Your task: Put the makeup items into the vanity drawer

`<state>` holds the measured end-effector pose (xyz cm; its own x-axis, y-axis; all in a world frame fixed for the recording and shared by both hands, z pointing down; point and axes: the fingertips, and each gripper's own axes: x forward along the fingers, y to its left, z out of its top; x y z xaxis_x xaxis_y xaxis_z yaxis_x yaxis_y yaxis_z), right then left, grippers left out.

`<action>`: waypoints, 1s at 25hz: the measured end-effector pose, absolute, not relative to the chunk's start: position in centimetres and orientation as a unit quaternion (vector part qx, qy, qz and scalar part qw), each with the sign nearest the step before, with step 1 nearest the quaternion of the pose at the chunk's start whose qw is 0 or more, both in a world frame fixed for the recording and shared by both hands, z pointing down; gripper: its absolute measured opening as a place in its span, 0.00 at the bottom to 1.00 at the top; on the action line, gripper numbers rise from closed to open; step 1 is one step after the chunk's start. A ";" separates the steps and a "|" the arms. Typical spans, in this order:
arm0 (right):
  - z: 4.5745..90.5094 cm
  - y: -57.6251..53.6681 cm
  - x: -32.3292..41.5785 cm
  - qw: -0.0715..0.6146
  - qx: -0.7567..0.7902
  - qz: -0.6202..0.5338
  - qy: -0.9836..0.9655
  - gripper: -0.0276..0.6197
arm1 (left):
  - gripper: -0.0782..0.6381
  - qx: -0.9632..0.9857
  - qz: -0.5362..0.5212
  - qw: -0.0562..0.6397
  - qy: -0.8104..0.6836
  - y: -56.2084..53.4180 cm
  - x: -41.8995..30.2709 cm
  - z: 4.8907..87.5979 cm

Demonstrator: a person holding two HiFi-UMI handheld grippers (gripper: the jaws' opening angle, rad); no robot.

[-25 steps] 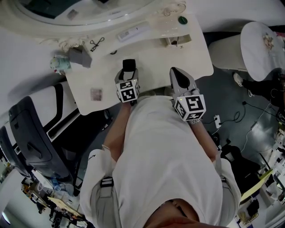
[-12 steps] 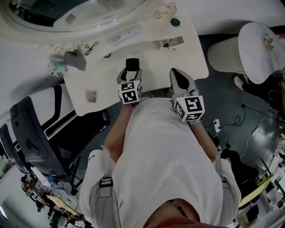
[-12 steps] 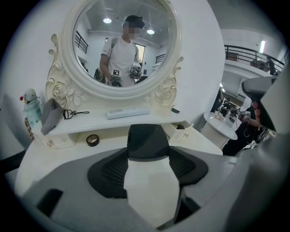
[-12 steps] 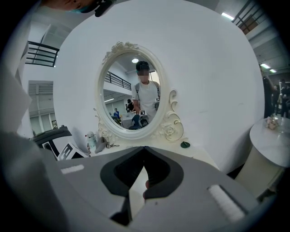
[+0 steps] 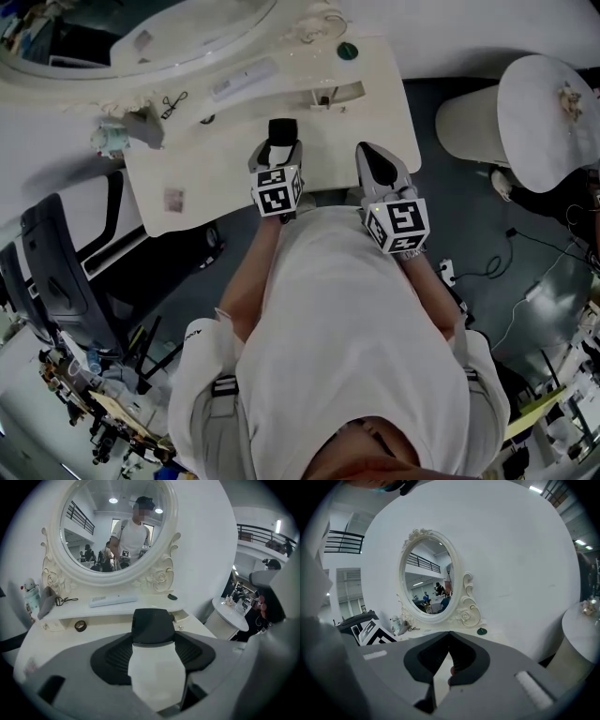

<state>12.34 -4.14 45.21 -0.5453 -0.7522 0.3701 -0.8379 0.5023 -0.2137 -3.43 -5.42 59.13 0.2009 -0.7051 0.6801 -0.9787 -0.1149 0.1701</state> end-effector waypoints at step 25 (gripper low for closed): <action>46.9 -10.7 25.4 0.111 0.471 0.212 -0.849 0.06 | 0.51 0.730 0.280 0.366 -0.506 -13.8 12.7 62.4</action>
<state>25.44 -10.66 46.90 -0.5310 -0.7527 0.3892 -0.8473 0.4659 -0.2550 12.73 -13.77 62.39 0.3318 -0.5330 0.7783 -0.9426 -0.2212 0.2503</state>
